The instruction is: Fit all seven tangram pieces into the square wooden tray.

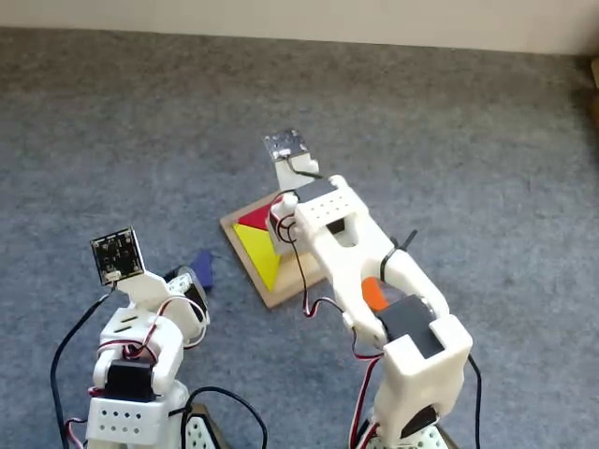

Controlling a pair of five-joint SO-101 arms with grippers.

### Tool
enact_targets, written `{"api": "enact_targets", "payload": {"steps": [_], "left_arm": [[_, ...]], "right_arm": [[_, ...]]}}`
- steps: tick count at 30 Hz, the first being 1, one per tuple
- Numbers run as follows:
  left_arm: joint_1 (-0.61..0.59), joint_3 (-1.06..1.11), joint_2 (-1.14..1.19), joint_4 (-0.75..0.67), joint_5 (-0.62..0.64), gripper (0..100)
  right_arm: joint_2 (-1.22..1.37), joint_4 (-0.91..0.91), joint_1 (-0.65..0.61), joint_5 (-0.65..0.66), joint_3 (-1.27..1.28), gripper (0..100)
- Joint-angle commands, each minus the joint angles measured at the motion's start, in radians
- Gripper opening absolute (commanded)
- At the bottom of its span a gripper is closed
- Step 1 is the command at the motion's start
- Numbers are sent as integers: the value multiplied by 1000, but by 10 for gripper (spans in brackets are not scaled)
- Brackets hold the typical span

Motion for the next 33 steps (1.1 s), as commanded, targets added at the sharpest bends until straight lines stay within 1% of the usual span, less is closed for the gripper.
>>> {"api": "enact_targets", "payload": {"steps": [1,4,8,16,20,26,28,33], "left_arm": [[-4,19,-36,2,-6,6],[-5,19,-36,2,-6,6],[-5,19,-36,2,-6,6],[-4,19,-36,2,-6,6],[-2,19,-36,2,-6,6],[-2,19,-36,-2,-6,6],[-2,19,-36,-2,-6,6],[-2,19,-36,-3,-6,6]], "right_arm": [[-39,-62,28,18,-2,19],[-50,-54,42,18,-8,19],[-104,35,58,18,-10,19],[-375,183,113,20,10,19],[-506,262,168,20,81,19],[-619,262,220,20,232,29],[-631,263,220,15,283,67],[-630,263,220,11,378,226]]}}
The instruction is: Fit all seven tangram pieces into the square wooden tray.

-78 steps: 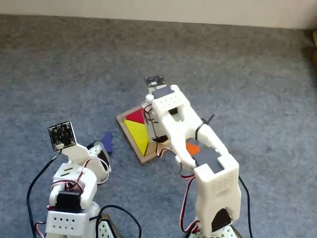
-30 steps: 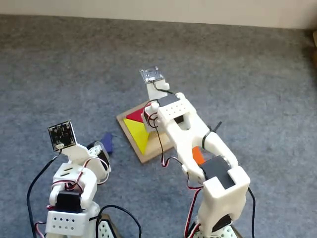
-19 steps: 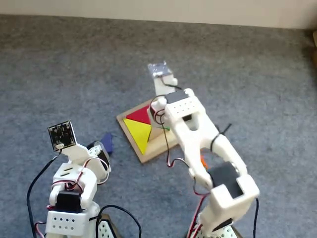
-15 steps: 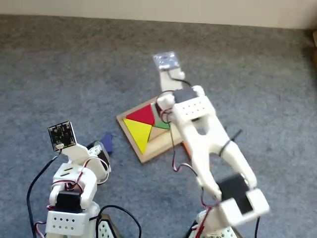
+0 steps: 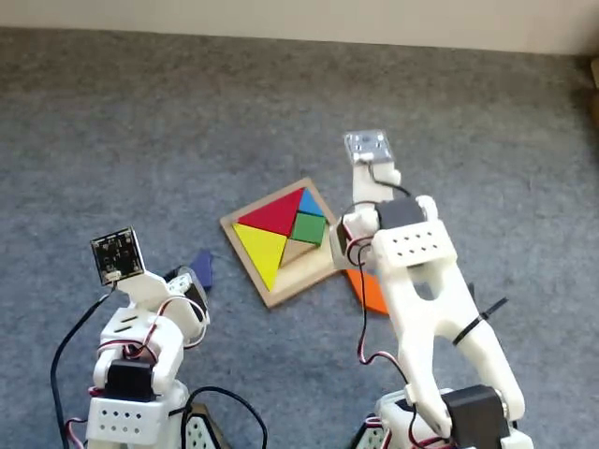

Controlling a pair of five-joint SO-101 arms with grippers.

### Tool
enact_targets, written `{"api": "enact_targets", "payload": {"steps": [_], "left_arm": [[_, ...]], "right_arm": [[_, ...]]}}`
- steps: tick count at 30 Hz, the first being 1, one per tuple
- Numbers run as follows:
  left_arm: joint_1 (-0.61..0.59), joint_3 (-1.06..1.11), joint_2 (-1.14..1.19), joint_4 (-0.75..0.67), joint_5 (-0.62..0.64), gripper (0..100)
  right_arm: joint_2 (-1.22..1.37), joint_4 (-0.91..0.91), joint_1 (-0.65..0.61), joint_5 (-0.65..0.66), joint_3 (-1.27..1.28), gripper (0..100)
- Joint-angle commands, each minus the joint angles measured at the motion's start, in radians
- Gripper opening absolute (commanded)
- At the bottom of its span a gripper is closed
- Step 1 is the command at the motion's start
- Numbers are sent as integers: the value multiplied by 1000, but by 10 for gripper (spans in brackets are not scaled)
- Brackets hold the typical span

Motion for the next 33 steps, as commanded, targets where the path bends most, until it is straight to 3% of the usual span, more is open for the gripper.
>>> {"api": "enact_targets", "payload": {"steps": [1,6,14,22,29,33], "left_arm": [[-2,19,-36,-3,-6,6],[-2,19,-36,-3,-5,6],[-2,19,-36,-3,-5,6],[-2,19,-36,-3,-3,6],[-2,19,-36,-3,-3,6],[-2,19,-36,-3,-3,6]], "right_arm": [[-47,2,15,2,35,242],[-45,-38,13,-77,73,255],[94,-191,13,-75,162,255],[245,-203,15,-75,157,247],[239,-199,61,-28,157,10],[205,-196,113,84,165,5]]}}
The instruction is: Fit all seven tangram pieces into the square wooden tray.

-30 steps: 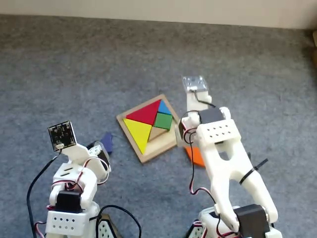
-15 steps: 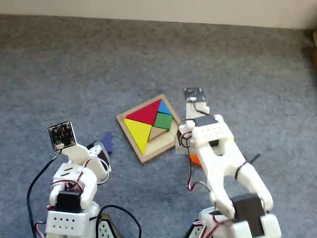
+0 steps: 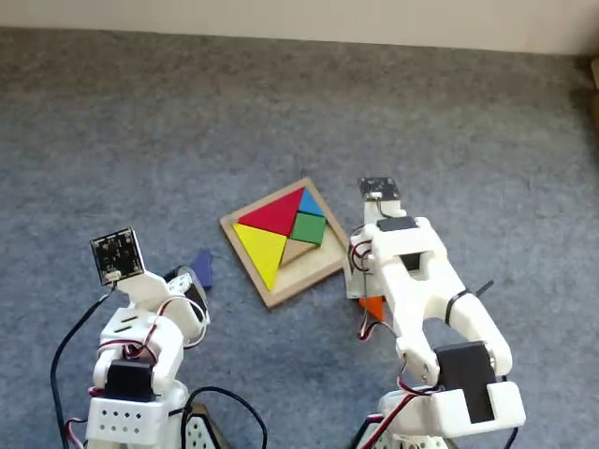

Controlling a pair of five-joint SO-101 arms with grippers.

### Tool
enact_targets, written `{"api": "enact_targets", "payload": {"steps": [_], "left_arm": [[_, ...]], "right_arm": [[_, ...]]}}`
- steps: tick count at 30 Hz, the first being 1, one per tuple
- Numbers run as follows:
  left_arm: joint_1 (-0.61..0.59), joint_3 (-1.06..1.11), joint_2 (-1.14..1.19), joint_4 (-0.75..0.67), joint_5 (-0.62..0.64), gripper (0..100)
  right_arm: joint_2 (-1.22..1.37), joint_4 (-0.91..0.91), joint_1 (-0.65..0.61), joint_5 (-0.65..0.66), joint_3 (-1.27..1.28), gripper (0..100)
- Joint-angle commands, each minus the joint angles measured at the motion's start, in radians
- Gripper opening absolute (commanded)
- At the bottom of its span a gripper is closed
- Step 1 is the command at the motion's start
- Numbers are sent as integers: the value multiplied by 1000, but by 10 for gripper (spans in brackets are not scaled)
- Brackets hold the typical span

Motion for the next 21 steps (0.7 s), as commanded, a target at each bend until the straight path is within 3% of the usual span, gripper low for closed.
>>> {"api": "enact_targets", "payload": {"steps": [1,10,21], "left_arm": [[-2,19,-36,-3,-3,6],[-2,19,-36,-3,-3,6],[-2,19,-36,-3,-6,6]], "right_arm": [[-71,-4,41,75,1,5],[-424,-8,111,362,24,5],[-475,-19,-18,810,16,5]]}}
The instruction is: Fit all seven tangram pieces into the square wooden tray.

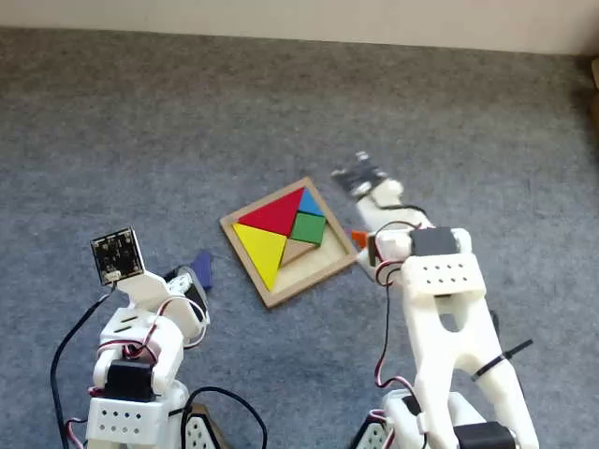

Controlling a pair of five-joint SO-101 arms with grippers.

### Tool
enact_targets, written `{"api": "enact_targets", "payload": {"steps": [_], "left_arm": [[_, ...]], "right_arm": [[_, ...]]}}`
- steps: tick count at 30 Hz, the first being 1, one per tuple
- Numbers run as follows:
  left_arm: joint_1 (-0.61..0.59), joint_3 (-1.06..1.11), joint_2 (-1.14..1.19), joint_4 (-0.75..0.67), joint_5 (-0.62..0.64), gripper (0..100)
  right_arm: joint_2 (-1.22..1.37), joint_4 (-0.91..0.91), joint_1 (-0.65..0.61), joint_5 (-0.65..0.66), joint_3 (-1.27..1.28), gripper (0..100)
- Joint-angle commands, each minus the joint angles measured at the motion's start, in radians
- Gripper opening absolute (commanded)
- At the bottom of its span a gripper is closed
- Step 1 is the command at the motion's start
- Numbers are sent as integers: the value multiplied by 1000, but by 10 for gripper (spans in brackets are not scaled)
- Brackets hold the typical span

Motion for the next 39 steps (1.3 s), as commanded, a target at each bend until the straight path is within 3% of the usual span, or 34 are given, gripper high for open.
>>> {"api": "enact_targets", "payload": {"steps": [1,8,16,22,33,36,39], "left_arm": [[-2,19,-36,-3,-6,6],[-2,19,-36,-3,-6,6],[-4,19,-36,-3,-6,6],[-4,19,-36,-2,-6,6],[-2,19,-36,-2,-6,6],[-2,19,-36,-2,-6,6],[-2,19,-36,-2,-6,6]], "right_arm": [[-41,-41,-74,160,-15,5],[-19,-193,-222,427,-5,5],[242,-206,-332,454,-30,5],[332,-274,-349,628,-68,5],[348,-268,-421,632,-74,15],[340,-266,-420,617,-76,83],[340,-266,-415,511,-77,157]]}}
